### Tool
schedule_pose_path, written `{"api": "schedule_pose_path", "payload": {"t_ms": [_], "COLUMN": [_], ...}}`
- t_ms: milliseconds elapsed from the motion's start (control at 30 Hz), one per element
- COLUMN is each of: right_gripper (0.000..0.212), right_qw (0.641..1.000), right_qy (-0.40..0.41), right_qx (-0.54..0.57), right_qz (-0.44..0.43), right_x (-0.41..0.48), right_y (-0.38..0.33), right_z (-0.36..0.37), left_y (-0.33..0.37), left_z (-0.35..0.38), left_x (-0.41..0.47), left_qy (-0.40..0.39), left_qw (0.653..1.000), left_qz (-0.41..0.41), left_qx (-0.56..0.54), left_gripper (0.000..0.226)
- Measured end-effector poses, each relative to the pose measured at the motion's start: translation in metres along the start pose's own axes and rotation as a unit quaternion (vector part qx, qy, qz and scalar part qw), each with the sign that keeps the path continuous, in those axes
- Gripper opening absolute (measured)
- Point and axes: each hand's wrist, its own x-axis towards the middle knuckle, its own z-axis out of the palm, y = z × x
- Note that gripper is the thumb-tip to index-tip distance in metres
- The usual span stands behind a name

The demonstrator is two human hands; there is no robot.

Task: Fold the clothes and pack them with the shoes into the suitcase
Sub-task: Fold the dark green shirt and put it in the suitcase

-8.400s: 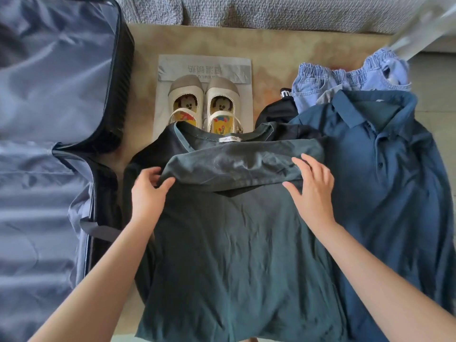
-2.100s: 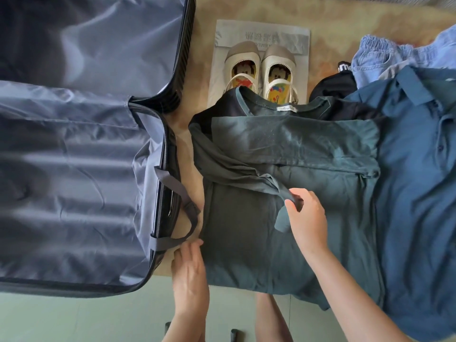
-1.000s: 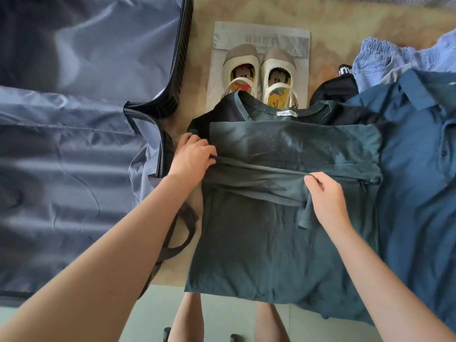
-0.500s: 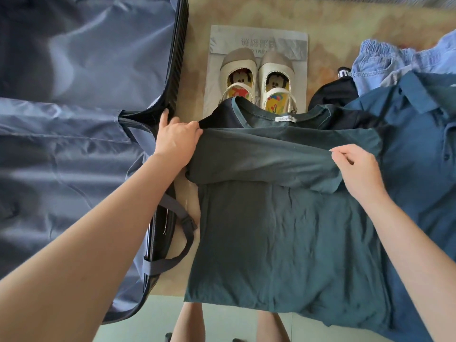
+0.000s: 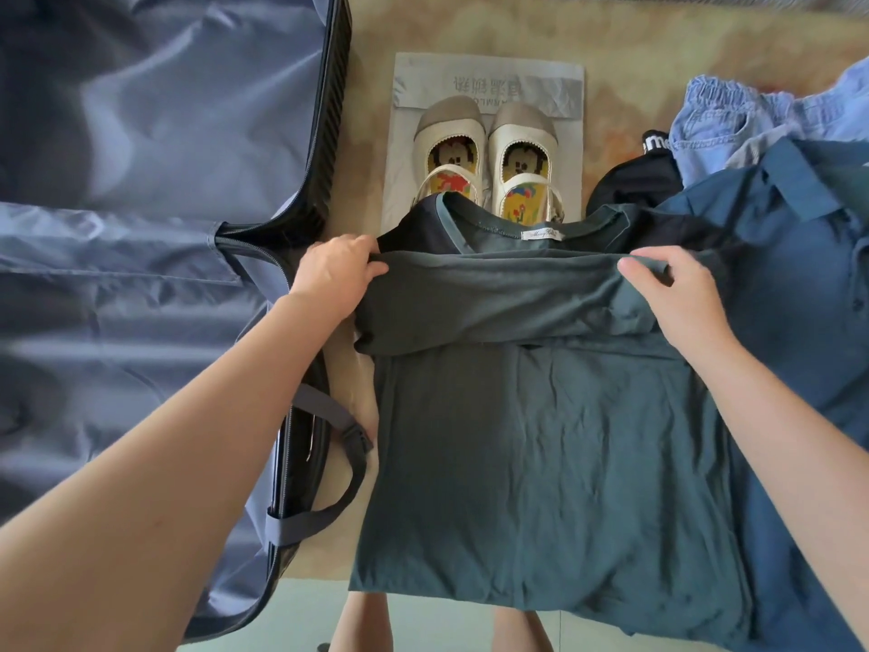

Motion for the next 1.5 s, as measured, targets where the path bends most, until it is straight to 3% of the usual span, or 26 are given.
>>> {"api": "schedule_pose_path", "payload": {"t_ms": [100,233,400,467,600,700,767,867,1000,1100,1267,1367,1433,1500], "right_gripper": [0.015,0.010,0.012,0.016,0.027,0.022,0.019,0.017,0.021,0.032,0.050,0.049,0.037,0.028], "right_qw": [0.999,0.995,0.994,0.992,0.983,0.969,0.959,0.942,0.920,0.893,0.855,0.843,0.862,0.914], "right_qy": [0.010,0.078,0.097,0.112,0.153,0.161,0.143,0.092,-0.043,-0.119,-0.175,-0.199,-0.193,-0.171], "right_qx": [-0.009,0.054,0.001,-0.034,-0.085,-0.120,-0.131,-0.153,-0.184,-0.242,-0.347,-0.387,-0.360,-0.271], "right_qz": [-0.034,-0.033,-0.049,-0.043,-0.054,-0.145,-0.204,-0.286,-0.342,-0.360,-0.343,-0.317,-0.299,-0.249], "right_x": [-0.007,-0.008,-0.005,-0.003,-0.006,-0.017,-0.022,-0.023,-0.018,-0.010,0.000,0.002,0.004,0.008], "right_y": [0.008,0.009,0.005,0.005,0.003,-0.012,-0.031,-0.067,-0.111,-0.135,-0.166,-0.175,-0.179,-0.184], "right_z": [-0.006,-0.013,-0.004,0.002,0.017,0.033,0.048,0.073,0.112,0.141,0.180,0.200,0.211,0.217], "left_y": [0.003,0.006,0.002,0.002,0.015,0.033,0.051,0.072,0.065,0.055,0.048,0.051,0.054,0.055], "left_z": [-0.003,-0.012,-0.014,-0.013,-0.008,0.012,0.029,0.054,0.073,0.070,0.070,0.072,0.072,0.072], "left_x": [-0.001,0.004,0.003,0.002,-0.009,-0.040,-0.069,-0.095,-0.091,-0.081,-0.085,-0.085,-0.085,-0.083], "left_qy": [0.044,0.017,0.061,0.074,0.121,0.191,0.223,0.173,0.144,0.126,0.144,0.165,0.175,0.174], "left_qw": [0.999,0.998,0.995,0.995,0.992,0.948,0.898,0.842,0.838,0.804,0.782,0.773,0.762,0.752], "left_qz": [0.003,-0.020,-0.006,0.009,-0.030,-0.118,-0.180,-0.292,-0.356,-0.383,-0.381,-0.393,-0.408,-0.422], "left_qx": [-0.014,0.056,0.073,0.063,-0.036,-0.227,-0.334,-0.420,-0.388,-0.437,-0.471,-0.470,-0.471,-0.475], "left_gripper": [0.032,0.037,0.022,0.032,0.038,0.034,0.041,0.052,0.050,0.042,0.029,0.028,0.029,0.032]}}
